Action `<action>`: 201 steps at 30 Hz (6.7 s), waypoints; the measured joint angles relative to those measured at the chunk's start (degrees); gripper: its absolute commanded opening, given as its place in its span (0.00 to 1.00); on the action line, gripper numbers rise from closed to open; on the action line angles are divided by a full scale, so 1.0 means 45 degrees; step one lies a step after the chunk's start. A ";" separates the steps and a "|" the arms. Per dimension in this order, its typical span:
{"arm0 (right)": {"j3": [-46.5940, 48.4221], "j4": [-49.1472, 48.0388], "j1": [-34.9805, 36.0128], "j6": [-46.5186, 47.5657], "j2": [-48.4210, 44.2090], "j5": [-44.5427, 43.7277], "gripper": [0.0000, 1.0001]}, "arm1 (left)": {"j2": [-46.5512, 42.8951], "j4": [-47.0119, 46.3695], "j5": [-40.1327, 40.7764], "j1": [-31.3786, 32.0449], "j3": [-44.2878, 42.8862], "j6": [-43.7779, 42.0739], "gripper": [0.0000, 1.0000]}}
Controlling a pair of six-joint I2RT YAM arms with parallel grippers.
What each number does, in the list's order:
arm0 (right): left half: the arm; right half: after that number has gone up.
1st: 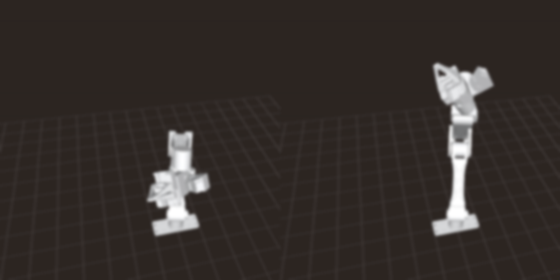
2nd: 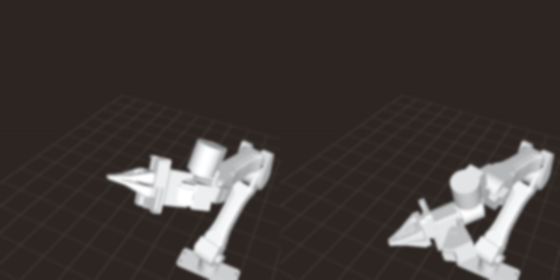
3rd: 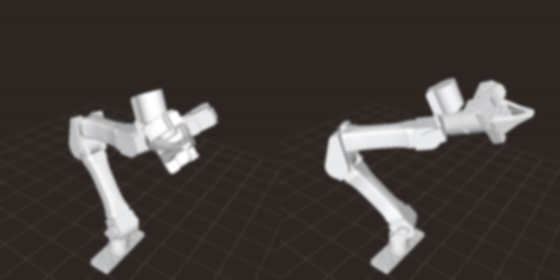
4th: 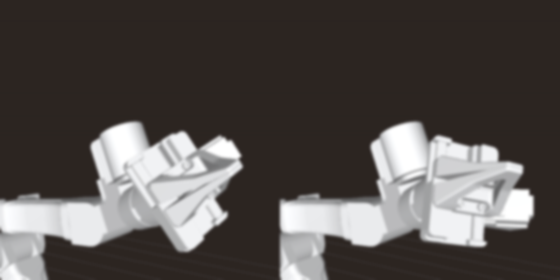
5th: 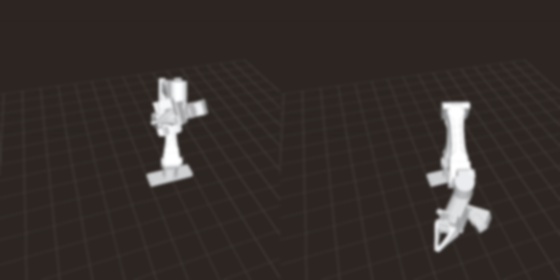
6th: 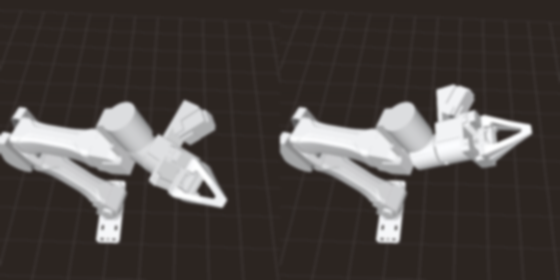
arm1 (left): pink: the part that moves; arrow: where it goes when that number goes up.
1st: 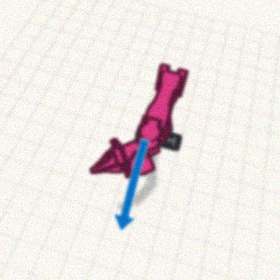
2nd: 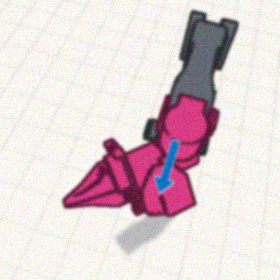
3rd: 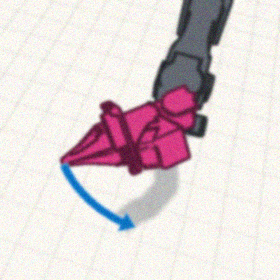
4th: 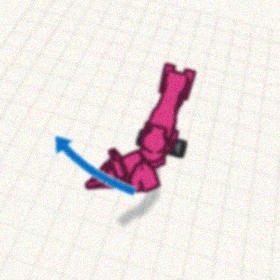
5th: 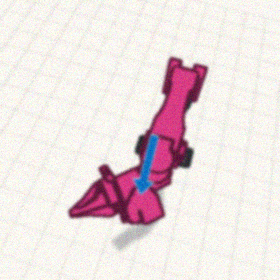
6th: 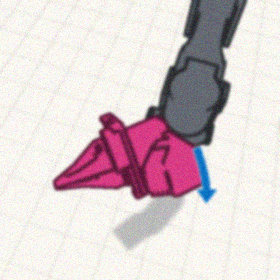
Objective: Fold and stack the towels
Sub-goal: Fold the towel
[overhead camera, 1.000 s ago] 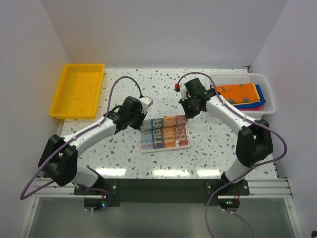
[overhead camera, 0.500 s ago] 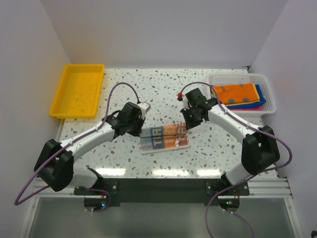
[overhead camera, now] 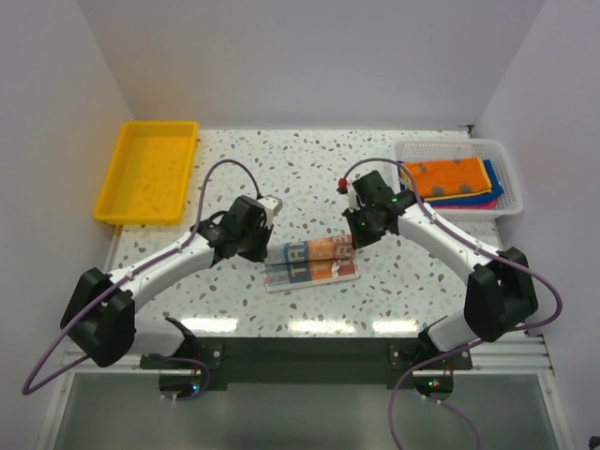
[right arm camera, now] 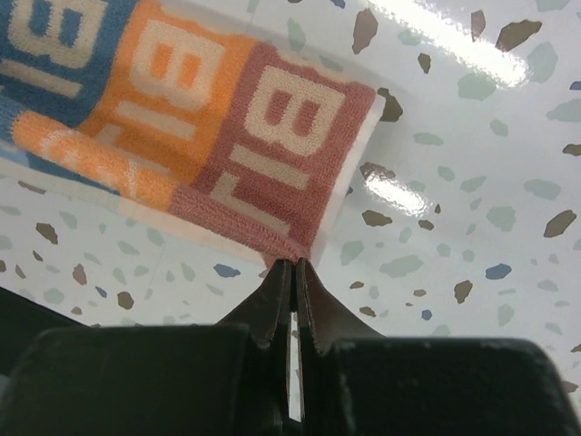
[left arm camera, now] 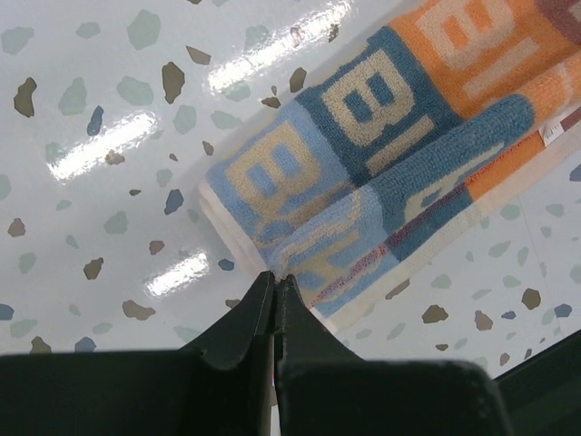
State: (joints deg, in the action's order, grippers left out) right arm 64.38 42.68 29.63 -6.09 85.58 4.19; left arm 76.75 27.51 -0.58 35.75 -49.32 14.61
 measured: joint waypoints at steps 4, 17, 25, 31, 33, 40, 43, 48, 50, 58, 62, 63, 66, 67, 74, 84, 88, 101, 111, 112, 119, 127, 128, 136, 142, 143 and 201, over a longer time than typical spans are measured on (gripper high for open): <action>-0.0403 0.0019 0.0044 -0.0189 -0.0107 0.0015 0.00 | -0.0277 -0.0019 -0.0432 0.0019 0.0262 0.0267 0.00; -0.1753 -0.0597 0.0155 -0.0797 0.0029 0.0583 0.04 | 0.0063 -0.0636 -0.1545 0.0087 0.1710 0.1511 0.21; -0.2123 -0.0704 0.0287 -0.0933 0.0282 0.0627 0.34 | -0.0155 -0.0486 -0.1496 0.0287 0.2239 0.1996 0.64; -0.2132 -0.0253 0.0646 -0.1059 -0.1355 0.1030 0.40 | -0.2346 -0.0219 -0.1540 0.0423 0.2370 0.2555 0.68; -0.2166 -0.0180 0.0704 -0.1161 -0.2200 0.1297 0.39 | -0.3055 -0.0185 -0.1598 0.0427 0.2361 0.2778 0.67; -0.2560 -0.0874 0.0714 -0.2055 -0.2822 0.1753 0.30 | -0.2924 -0.0345 -0.1817 0.0597 0.2147 0.3827 0.45; -0.3021 -0.1617 0.0714 -0.2482 -0.2404 0.1967 0.27 | -0.2055 -0.0767 -0.1831 0.0913 0.2035 0.4231 0.36; -0.4080 -0.2866 0.0714 -0.3075 -0.1472 0.1744 0.24 | -0.0612 -0.1452 -0.1787 0.1520 0.2171 0.4813 0.25; -0.4498 -0.3225 0.0704 -0.3254 -0.1049 0.1423 0.23 | -0.0209 -0.1933 -0.1763 0.1661 0.2545 0.5056 0.22; -0.4964 -0.3949 0.0651 -0.3750 -0.0486 0.0481 0.24 | 0.0078 -0.2696 -0.1617 0.1729 0.3570 0.5984 0.24; -0.4541 -0.3502 0.0627 -0.3687 -0.0967 -0.0068 0.26 | -0.0695 -0.2268 -0.1132 0.1758 0.3589 0.6159 0.39; -0.4333 -0.3351 0.0597 -0.3623 -0.1166 -0.0126 0.27 | -0.0937 -0.2035 -0.0976 0.1758 0.3546 0.6173 0.44; -0.3419 -0.3123 0.0568 -0.3458 -0.1428 -0.0194 0.27 | -0.1481 -0.1331 -0.0529 0.1753 0.3084 0.6188 0.47; -0.3075 -0.3138 0.0568 -0.3395 -0.1423 -0.0238 0.27 | -0.1506 -0.1234 -0.0398 0.1753 0.2841 0.6188 0.47; -0.2016 -0.4090 0.0505 -0.3147 0.0219 -0.0486 0.27 | -0.0253 -0.1447 0.0631 0.1753 0.1841 0.6101 0.45; -0.1904 -0.5110 0.0155 -0.3089 0.2594 -0.0379 0.27 | 0.1982 -0.1885 0.1622 0.0996 0.1336 0.5459 0.44; -0.1846 -0.5406 0.0447 -0.3662 0.2686 -0.0282 0.30 | 0.2123 -0.2035 0.1826 -0.0437 0.1224 0.4877 0.47; 0.0316 -0.3725 0.0005 -0.4031 0.1428 -0.0797 0.82 | 0.1229 0.0359 0.3667 0.0330 -0.1579 0.2851 0.88; -0.1617 -0.3133 -0.2477 -0.3696 -0.0719 0.0214 0.72 | 0.1700 0.0646 0.3900 0.3337 -0.2589 0.3560 0.87; -0.2191 -0.3196 -0.2424 -0.3823 -0.0903 0.0631 0.72 | 0.1705 0.0763 0.4002 0.3313 -0.2487 0.3725 0.87; -0.5595 -0.4493 -0.1433 -0.6144 -0.2399 0.2123 0.74 | 0.0000 0.0787 0.3303 0.0690 0.0243 0.4930 0.87; -0.7621 -0.7218 -0.0345 -0.9175 -0.2837 0.2419 0.72 | -0.1370 0.0112 0.1617 -0.2414 0.2696 0.5090 0.85; -0.7752 -0.7446 -0.0345 -0.9408 -0.2807 0.2438 0.72 | -0.1370 0.0029 0.1413 -0.2579 0.2866 0.5090 0.85; -0.7975 -0.9612 -0.0141 -1.0661 -0.1656 0.2977 0.61 | -0.1185 -0.0899 0.0345 -0.2861 0.3351 0.5090 0.80; -0.8102 -1.0151 0.0058 -1.1118 -0.1345 0.3104 0.49 | -0.1025 -0.1141 -0.0044 -0.2861 0.3483 0.5090 0.77; -0.8102 -1.0103 0.0073 -1.1132 -0.1345 0.3104 0.47 | -0.1025 -0.1219 -0.0087 -0.2861 0.3512 0.5090 0.76; -0.4187 -0.5741 -0.0126 -0.8952 -0.1919 0.1889 0.00 | -0.0126 -0.1156 -0.0670 -0.2924 0.0743 0.5158 0.00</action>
State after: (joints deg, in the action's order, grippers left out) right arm 45.54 16.84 29.06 -46.37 76.95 12.69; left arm 76.18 22.31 -3.60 22.59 -45.98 37.82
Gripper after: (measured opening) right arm 0.026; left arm 0.077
